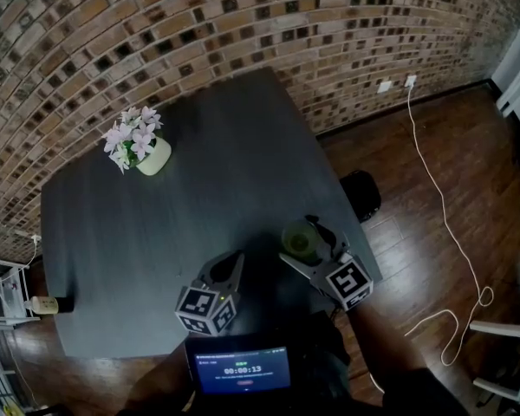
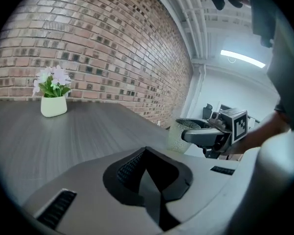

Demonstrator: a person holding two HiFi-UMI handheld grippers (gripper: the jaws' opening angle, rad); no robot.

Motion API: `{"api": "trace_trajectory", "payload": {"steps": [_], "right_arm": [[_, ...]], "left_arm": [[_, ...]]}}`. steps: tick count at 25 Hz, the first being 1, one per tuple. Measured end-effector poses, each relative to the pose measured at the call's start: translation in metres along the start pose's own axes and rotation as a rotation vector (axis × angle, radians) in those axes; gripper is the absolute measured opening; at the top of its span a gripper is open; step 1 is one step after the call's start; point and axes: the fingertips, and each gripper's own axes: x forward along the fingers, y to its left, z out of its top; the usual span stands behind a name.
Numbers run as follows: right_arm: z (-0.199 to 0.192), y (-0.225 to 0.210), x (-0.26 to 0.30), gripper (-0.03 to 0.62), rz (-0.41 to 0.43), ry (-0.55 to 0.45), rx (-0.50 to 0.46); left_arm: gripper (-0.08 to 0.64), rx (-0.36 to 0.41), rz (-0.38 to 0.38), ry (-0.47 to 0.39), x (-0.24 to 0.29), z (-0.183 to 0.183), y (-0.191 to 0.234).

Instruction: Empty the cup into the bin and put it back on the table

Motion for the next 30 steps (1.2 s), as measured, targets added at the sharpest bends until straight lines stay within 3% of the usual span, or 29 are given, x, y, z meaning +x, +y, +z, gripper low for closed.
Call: {"api": "trace_trajectory", "payload": {"steps": [10, 14, 19, 30], "right_arm": [[0.07, -0.008, -0.034, 0.394, 0.018, -0.027, -0.028], [0.089, -0.019, -0.051, 0.394, 0.013, -0.029, -0.05], [0.103, -0.036, -0.07, 0.394, -0.011, -0.031, -0.063], [0.119, -0.077, -0.12, 0.394, -0.17, 0.009, -0.009]], "left_arm": [[-0.006, 0.002, -0.002, -0.08, -0.015, 0.063, -0.023], [-0.006, 0.014, -0.029, -0.144, -0.018, 0.092, -0.037], [-0.008, 0.026, -0.012, -0.238, -0.022, 0.124, -0.047], [-0.008, 0.023, -0.077, -0.308, -0.02, 0.161, -0.063]]}}
